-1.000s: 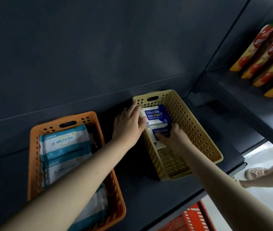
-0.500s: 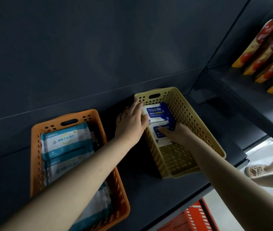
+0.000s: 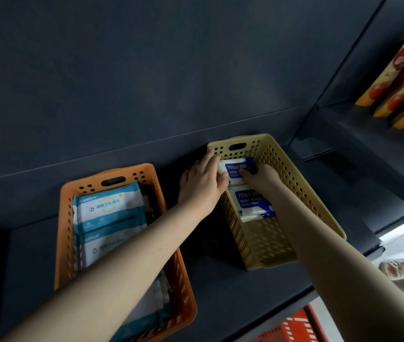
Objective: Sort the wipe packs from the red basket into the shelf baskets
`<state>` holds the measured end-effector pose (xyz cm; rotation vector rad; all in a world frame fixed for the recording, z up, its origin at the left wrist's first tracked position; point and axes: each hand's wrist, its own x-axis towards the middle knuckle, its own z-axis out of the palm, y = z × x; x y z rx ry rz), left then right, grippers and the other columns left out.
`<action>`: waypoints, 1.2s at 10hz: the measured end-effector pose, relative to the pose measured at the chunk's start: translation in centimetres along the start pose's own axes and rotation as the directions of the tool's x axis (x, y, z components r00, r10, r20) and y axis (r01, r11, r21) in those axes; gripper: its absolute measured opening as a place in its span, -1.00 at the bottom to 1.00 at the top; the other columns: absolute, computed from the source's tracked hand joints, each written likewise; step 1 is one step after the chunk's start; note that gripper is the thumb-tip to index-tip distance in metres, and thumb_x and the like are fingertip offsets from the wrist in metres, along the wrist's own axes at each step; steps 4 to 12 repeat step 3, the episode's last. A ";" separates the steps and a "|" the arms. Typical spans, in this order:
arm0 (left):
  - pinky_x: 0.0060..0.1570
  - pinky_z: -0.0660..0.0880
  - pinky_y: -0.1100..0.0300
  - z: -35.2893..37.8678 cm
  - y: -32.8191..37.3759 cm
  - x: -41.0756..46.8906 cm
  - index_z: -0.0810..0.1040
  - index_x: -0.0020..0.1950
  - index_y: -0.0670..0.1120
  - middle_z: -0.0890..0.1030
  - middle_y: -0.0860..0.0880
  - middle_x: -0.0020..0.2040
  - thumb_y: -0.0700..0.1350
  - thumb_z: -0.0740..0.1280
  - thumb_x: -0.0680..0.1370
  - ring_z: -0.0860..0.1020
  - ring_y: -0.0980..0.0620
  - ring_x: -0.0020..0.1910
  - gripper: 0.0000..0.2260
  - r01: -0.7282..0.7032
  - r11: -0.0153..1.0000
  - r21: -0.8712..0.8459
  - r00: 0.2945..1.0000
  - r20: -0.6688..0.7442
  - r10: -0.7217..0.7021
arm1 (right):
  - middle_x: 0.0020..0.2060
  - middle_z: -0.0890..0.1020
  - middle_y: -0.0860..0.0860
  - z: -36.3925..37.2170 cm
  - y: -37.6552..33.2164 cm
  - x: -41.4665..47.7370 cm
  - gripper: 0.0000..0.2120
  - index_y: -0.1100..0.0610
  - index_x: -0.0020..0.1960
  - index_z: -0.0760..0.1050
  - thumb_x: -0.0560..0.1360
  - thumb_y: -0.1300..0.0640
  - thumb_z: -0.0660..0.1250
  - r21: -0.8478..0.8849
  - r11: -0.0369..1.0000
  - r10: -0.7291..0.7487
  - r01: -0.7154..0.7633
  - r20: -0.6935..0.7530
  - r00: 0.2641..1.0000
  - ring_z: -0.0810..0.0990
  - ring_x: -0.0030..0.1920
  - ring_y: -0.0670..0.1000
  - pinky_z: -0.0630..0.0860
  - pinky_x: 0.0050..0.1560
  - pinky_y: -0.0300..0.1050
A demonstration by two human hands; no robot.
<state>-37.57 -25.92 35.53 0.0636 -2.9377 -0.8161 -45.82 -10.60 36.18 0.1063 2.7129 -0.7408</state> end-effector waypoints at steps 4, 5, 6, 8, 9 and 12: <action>0.48 0.15 0.11 -4.4 0.3 -1.3 0.20 0.54 -0.08 0.14 -0.04 0.58 0.04 0.19 0.63 0.18 0.00 0.53 -0.49 0.007 0.960 -0.281 1.000 0.017 -0.002 | 0.28 0.52 0.16 -4.0 -1.3 -4.8 -0.53 0.17 0.40 0.38 0.60 -0.08 0.18 -0.003 0.978 -0.205 0.206 -0.144 0.968 0.48 0.25 0.18 0.28 0.01 -0.18; 0.48 0.15 0.11 -4.4 0.3 -1.3 0.20 0.54 -0.08 0.14 -0.04 0.58 0.04 0.19 0.63 0.18 0.00 0.53 -0.49 0.007 0.960 -0.281 1.000 0.017 -0.002 | 0.28 0.52 0.16 -4.0 -1.3 -4.8 -0.53 0.17 0.40 0.38 0.60 -0.08 0.18 -0.003 0.978 -0.205 0.206 -0.144 0.968 0.48 0.25 0.18 0.28 0.01 -0.18; 0.48 0.15 0.11 -4.4 0.3 -1.3 0.20 0.54 -0.08 0.14 -0.04 0.58 0.04 0.19 0.63 0.18 0.00 0.53 -0.49 0.007 0.960 -0.281 1.000 0.017 -0.002 | 0.28 0.52 0.16 -4.0 -1.3 -4.8 -0.53 0.17 0.40 0.38 0.60 -0.08 0.18 -0.003 0.978 -0.205 0.206 -0.144 0.968 0.48 0.25 0.18 0.28 0.01 -0.18; 0.48 0.15 0.11 -4.4 0.3 -1.3 0.20 0.54 -0.08 0.14 -0.04 0.58 0.04 0.19 0.63 0.18 0.00 0.53 -0.49 0.007 0.960 -0.281 1.000 0.017 -0.002 | 0.28 0.52 0.16 -4.0 -1.3 -4.8 -0.53 0.17 0.40 0.38 0.60 -0.08 0.18 -0.003 0.978 -0.205 0.206 -0.144 0.968 0.48 0.25 0.18 0.28 0.01 -0.18; 0.48 0.15 0.11 -4.4 0.3 -1.3 0.20 0.54 -0.08 0.14 -0.04 0.58 0.04 0.19 0.63 0.18 0.00 0.53 -0.49 0.007 0.960 -0.281 1.000 0.017 -0.002 | 0.28 0.52 0.16 -4.0 -1.3 -4.8 -0.53 0.17 0.40 0.38 0.60 -0.08 0.18 -0.003 0.978 -0.205 0.206 -0.144 0.968 0.48 0.25 0.18 0.28 0.01 -0.18; 0.48 0.15 0.11 -4.4 0.3 -1.3 0.20 0.54 -0.08 0.14 -0.04 0.58 0.04 0.19 0.63 0.18 0.00 0.53 -0.49 0.007 0.960 -0.281 1.000 0.017 -0.002 | 0.28 0.52 0.16 -4.0 -1.3 -4.8 -0.53 0.17 0.40 0.38 0.60 -0.08 0.18 -0.003 0.978 -0.205 0.206 -0.144 0.968 0.48 0.25 0.18 0.28 0.01 -0.18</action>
